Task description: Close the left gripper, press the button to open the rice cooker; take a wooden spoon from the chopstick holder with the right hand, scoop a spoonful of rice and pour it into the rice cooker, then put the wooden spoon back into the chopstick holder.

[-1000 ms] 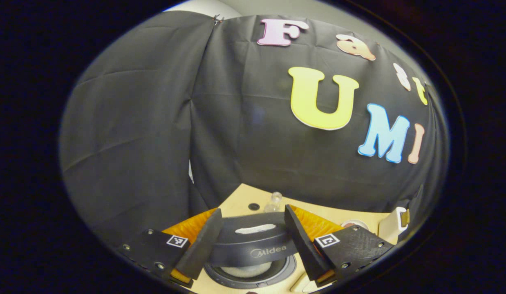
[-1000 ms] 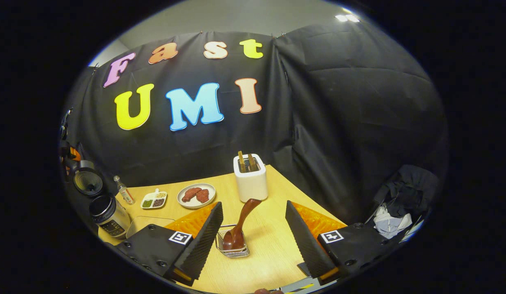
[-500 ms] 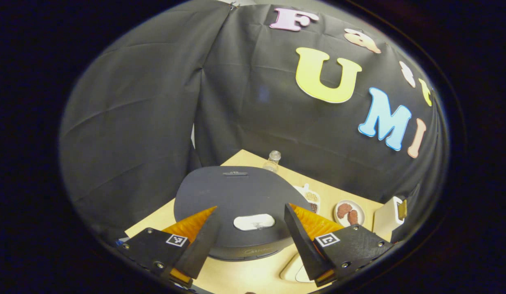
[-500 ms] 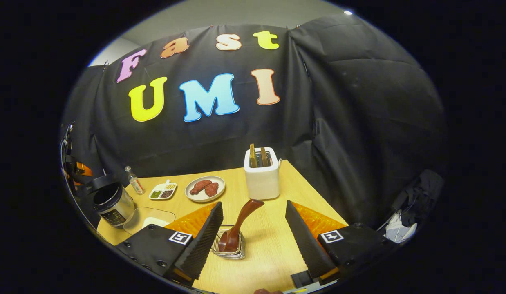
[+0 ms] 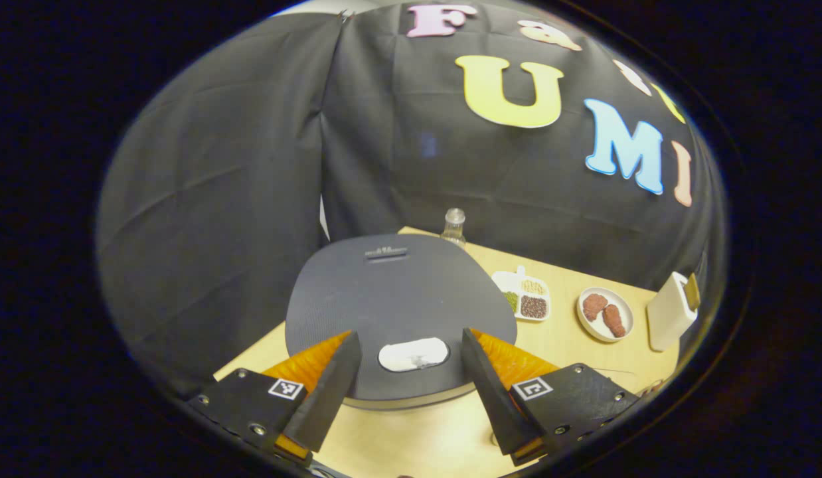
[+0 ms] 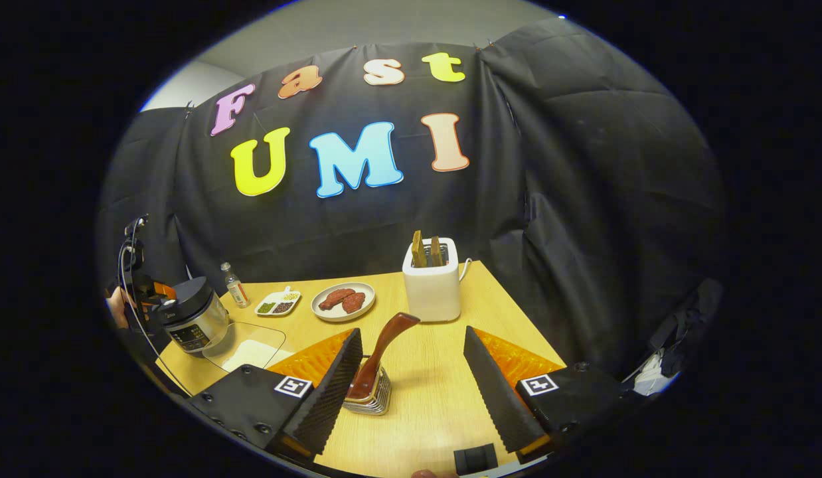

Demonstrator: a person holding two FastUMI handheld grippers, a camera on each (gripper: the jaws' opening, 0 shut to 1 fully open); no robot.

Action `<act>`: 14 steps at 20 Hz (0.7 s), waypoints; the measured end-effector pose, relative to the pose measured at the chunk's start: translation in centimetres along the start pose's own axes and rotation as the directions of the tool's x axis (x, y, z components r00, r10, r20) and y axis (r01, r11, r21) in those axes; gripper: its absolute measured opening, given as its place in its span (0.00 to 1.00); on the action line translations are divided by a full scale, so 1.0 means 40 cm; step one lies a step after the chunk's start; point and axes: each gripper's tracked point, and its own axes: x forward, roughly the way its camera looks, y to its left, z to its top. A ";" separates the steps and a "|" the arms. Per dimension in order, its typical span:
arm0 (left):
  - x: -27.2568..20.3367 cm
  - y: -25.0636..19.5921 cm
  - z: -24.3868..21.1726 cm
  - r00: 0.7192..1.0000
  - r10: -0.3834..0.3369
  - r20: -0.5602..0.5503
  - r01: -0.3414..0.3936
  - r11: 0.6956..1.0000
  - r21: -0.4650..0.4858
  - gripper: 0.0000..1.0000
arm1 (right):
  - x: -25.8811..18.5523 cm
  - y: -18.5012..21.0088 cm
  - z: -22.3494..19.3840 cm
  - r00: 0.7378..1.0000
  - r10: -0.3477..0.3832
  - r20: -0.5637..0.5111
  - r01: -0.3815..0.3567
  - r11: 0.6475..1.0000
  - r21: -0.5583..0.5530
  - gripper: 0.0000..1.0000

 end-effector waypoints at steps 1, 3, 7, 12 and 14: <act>-0.008 0.002 0.002 1.000 0.007 0.006 -0.007 1.000 0.005 0.98 | 0.003 0.003 -0.017 1.000 0.013 -0.023 -0.013 1.000 -0.016 0.98; -0.006 0.003 -0.001 1.000 0.000 0.002 0.000 1.000 -0.014 0.96 | 0.022 0.005 -0.034 0.999 0.022 -0.036 -0.023 0.999 -0.028 0.98; -0.005 0.002 -0.004 1.000 -0.027 -0.010 0.027 1.000 0.009 0.96 | 0.029 0.037 -0.066 0.996 0.058 -0.064 -0.062 0.997 -0.053 0.98; 0.007 0.002 -0.018 0.997 -0.028 -0.078 0.029 1.000 0.009 0.99 | 0.033 0.053 -0.089 0.993 0.077 -0.088 -0.082 0.995 -0.056 0.98; 0.007 0.000 -0.021 0.997 -0.025 -0.076 0.026 1.000 0.014 0.99 | 0.028 0.055 -0.091 0.993 0.079 -0.091 -0.083 0.995 -0.046 0.98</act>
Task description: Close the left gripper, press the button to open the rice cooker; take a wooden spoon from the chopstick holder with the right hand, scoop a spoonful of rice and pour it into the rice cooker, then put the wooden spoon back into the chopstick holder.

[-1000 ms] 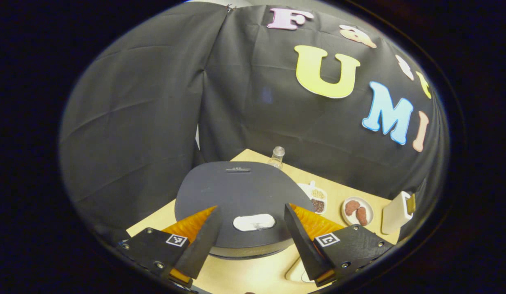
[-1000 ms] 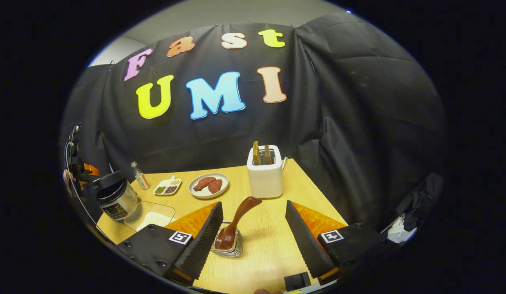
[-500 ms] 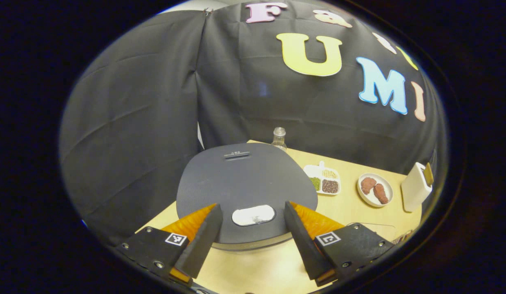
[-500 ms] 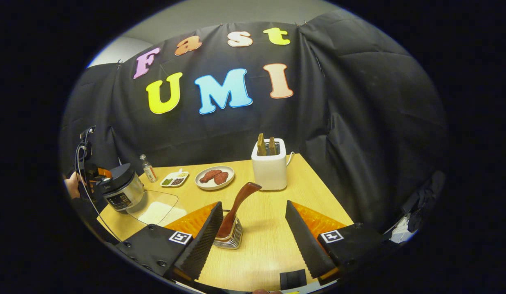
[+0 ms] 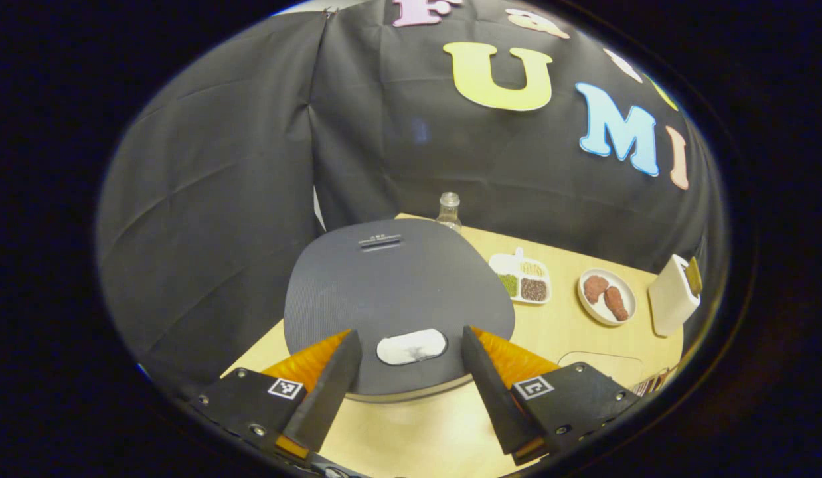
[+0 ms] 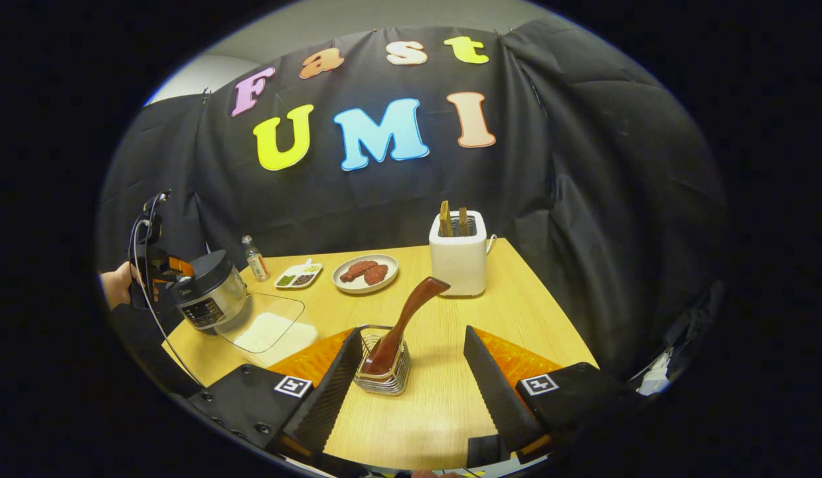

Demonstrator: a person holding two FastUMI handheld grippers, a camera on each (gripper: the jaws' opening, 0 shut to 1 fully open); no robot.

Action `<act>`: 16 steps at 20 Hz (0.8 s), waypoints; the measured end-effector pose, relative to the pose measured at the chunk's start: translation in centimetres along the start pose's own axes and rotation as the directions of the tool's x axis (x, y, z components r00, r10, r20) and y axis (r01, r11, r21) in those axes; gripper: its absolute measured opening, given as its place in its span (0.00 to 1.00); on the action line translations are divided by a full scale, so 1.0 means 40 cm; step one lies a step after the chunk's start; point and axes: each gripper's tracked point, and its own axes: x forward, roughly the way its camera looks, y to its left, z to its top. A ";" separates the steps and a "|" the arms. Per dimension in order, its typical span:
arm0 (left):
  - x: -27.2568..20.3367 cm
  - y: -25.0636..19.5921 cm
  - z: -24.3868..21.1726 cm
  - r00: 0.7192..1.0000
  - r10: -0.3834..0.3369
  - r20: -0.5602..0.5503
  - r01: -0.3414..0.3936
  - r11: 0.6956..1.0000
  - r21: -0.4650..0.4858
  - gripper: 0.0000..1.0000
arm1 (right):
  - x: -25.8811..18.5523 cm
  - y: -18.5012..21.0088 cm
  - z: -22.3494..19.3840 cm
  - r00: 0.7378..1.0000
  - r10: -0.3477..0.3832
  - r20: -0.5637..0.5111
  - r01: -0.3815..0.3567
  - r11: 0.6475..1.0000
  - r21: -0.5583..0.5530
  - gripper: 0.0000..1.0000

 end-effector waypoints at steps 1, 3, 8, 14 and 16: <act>-0.009 -0.008 -0.003 1.000 -0.001 -0.004 0.001 1.000 0.013 0.99 | -0.002 0.002 0.000 1.000 0.001 0.001 -0.001 1.000 0.006 0.98; -0.060 -0.053 -0.029 0.999 -0.033 -0.011 0.033 0.999 0.037 0.98 | -0.005 0.001 0.003 1.000 -0.001 0.006 0.001 1.000 0.006 0.98; -0.299 -0.153 0.006 0.987 -0.137 0.088 0.115 0.970 0.216 0.95 | 0.019 -0.019 0.062 1.000 -0.009 0.020 0.009 1.000 -0.009 0.98; -0.621 -0.186 0.273 0.930 -0.274 0.243 0.192 0.929 0.315 0.94 | 0.016 -0.033 0.343 0.989 -0.017 0.148 0.024 0.999 -0.044 0.98; -0.698 -0.157 0.358 0.913 -0.295 0.283 0.196 0.923 0.330 0.93 | -0.069 -0.047 0.445 0.981 -0.049 0.187 0.067 0.994 -0.090 0.98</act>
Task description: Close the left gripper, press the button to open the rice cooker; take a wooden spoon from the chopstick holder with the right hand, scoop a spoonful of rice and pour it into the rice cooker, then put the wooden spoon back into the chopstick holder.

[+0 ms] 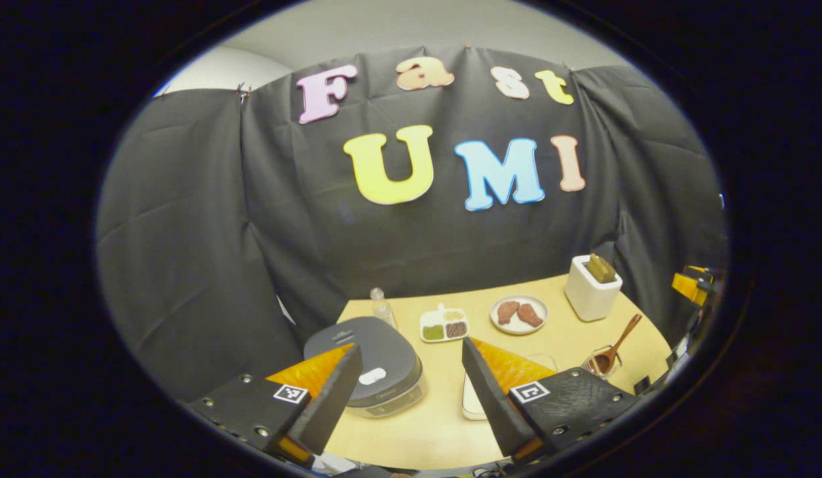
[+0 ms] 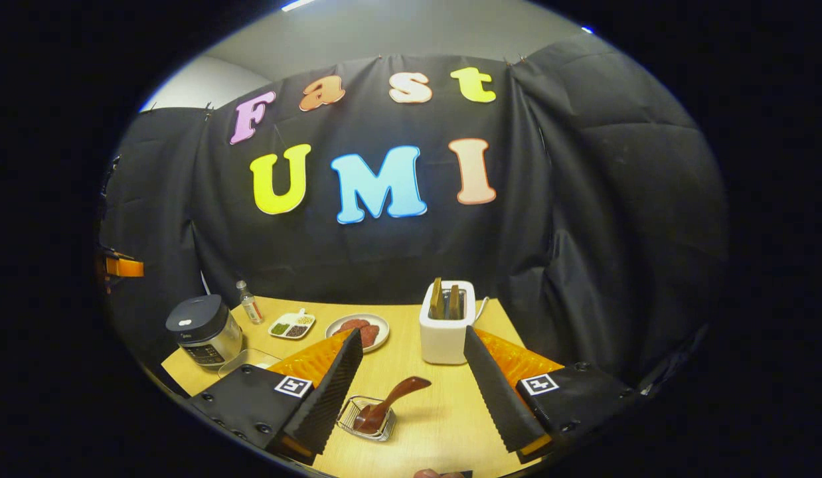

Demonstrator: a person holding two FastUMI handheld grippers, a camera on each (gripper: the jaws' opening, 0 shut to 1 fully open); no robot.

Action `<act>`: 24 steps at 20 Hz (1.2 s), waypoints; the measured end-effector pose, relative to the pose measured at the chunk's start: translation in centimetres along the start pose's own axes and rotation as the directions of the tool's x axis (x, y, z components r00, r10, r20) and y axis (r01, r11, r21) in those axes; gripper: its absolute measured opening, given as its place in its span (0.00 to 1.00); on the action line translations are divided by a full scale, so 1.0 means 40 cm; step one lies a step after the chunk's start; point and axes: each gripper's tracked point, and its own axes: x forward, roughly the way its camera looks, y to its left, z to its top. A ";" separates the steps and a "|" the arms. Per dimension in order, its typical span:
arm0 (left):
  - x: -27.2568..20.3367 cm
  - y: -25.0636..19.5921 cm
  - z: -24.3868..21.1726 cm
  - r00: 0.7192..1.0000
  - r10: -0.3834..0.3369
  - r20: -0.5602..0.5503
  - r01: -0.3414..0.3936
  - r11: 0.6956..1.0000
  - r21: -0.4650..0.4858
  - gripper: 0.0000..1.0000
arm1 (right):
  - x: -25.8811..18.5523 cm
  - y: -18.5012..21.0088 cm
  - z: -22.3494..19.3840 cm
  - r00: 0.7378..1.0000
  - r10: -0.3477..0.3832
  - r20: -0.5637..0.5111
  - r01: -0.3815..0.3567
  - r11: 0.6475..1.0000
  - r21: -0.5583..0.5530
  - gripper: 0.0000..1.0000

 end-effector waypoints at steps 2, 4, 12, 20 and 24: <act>-0.055 0.012 0.067 0.999 -0.015 0.048 0.016 0.999 -0.028 0.94 | -0.062 -0.034 0.073 0.998 -0.051 0.032 0.052 0.998 -0.032 0.98; -0.104 0.021 0.100 0.996 -0.025 0.087 0.031 0.997 -0.076 0.93 | -0.130 -0.024 0.118 0.996 -0.075 0.048 0.076 0.997 -0.018 0.98; -0.240 0.063 0.099 0.978 -0.065 0.197 0.084 0.992 -0.093 0.93 | -0.317 0.026 0.145 0.983 -0.144 0.117 0.153 0.986 -0.072 0.98; -0.253 0.128 0.028 0.978 -0.054 0.202 0.087 0.984 -0.156 0.94 | -0.354 0.079 0.087 0.984 -0.159 0.076 0.160 0.987 -0.013 1.00; -0.240 0.136 -0.011 0.982 -0.048 0.182 0.084 0.977 -0.197 0.93 | -0.358 0.098 0.064 0.985 -0.162 0.050 0.162 0.987 0.003 0.95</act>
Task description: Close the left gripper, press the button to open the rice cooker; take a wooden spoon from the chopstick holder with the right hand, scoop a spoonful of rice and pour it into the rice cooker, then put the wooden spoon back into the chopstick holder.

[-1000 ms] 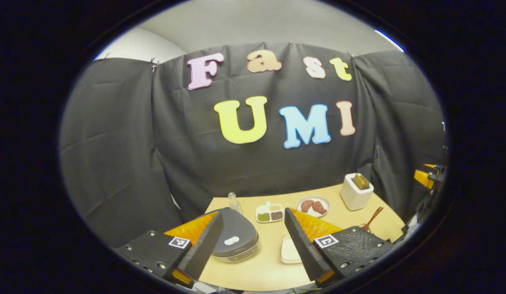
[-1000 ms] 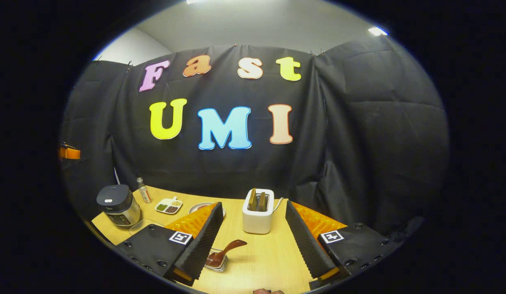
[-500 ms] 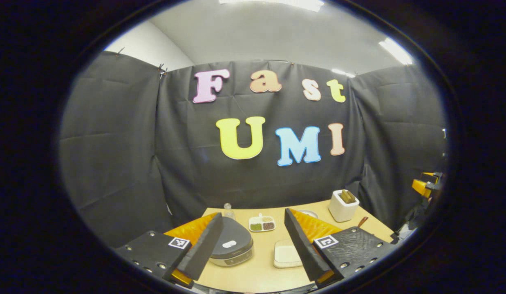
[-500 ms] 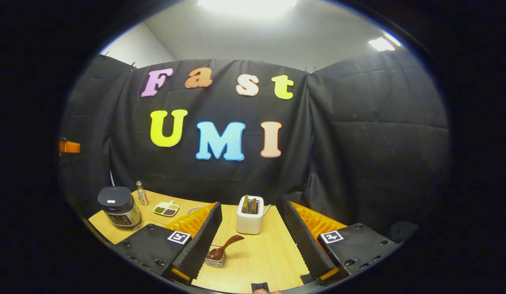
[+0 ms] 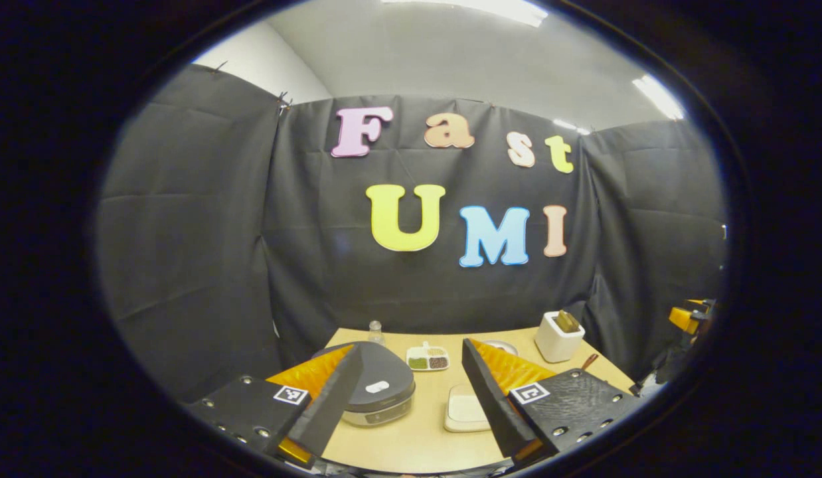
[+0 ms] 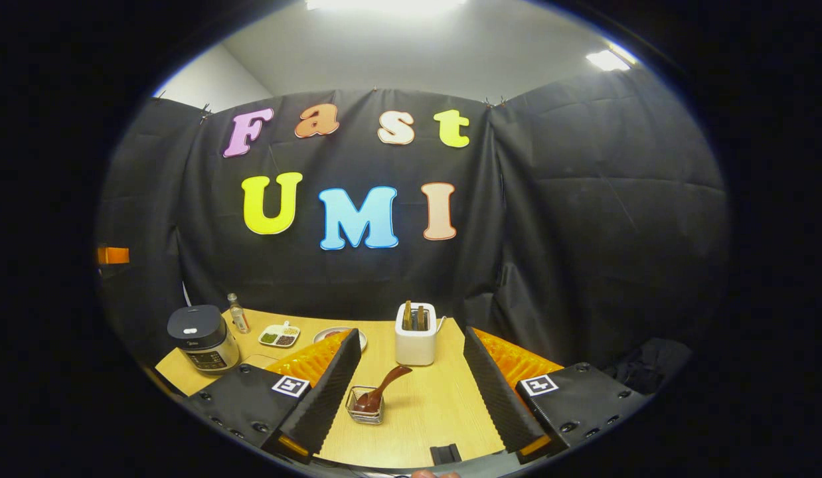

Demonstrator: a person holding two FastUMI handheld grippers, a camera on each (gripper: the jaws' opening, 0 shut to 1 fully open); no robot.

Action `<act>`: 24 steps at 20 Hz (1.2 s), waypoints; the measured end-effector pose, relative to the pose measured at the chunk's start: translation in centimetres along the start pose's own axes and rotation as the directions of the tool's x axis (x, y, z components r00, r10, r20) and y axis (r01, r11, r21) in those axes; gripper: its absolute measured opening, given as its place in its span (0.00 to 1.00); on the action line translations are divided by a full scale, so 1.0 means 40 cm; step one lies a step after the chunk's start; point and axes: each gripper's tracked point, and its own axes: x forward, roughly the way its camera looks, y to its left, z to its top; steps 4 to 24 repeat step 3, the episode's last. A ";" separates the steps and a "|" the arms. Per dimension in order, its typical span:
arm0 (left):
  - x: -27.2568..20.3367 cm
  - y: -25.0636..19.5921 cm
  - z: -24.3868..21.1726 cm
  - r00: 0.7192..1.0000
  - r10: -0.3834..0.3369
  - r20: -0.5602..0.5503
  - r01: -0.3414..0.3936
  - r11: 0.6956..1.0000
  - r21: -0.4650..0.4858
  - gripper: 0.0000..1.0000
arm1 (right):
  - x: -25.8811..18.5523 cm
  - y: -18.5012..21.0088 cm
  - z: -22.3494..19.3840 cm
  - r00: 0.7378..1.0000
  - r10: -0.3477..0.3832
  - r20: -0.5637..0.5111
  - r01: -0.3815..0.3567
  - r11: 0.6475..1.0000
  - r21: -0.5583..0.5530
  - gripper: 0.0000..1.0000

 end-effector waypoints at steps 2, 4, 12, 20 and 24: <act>0.004 0.000 -0.026 1.000 0.001 -0.018 -0.001 0.999 -0.043 0.94 | 0.000 0.016 -0.009 1.000 0.005 -0.010 -0.005 1.000 0.008 0.95; 0.004 0.001 -0.039 1.000 -0.005 -0.028 0.004 0.998 -0.061 0.94 | 0.000 0.024 -0.017 1.000 0.011 -0.019 -0.011 1.000 0.004 0.95; 0.004 0.001 -0.039 1.000 -0.005 -0.028 0.004 0.998 -0.061 0.94 | 0.000 0.024 -0.017 1.000 0.011 -0.019 -0.011 1.000 0.004 0.95; 0.004 0.001 -0.039 1.000 -0.005 -0.028 0.004 0.998 -0.061 0.94 | 0.000 0.024 -0.017 1.000 0.011 -0.019 -0.011 1.000 0.004 0.95; 0.004 0.001 -0.039 1.000 -0.005 -0.028 0.004 0.998 -0.061 0.94 | 0.000 0.024 -0.017 1.000 0.011 -0.019 -0.011 1.000 0.004 0.95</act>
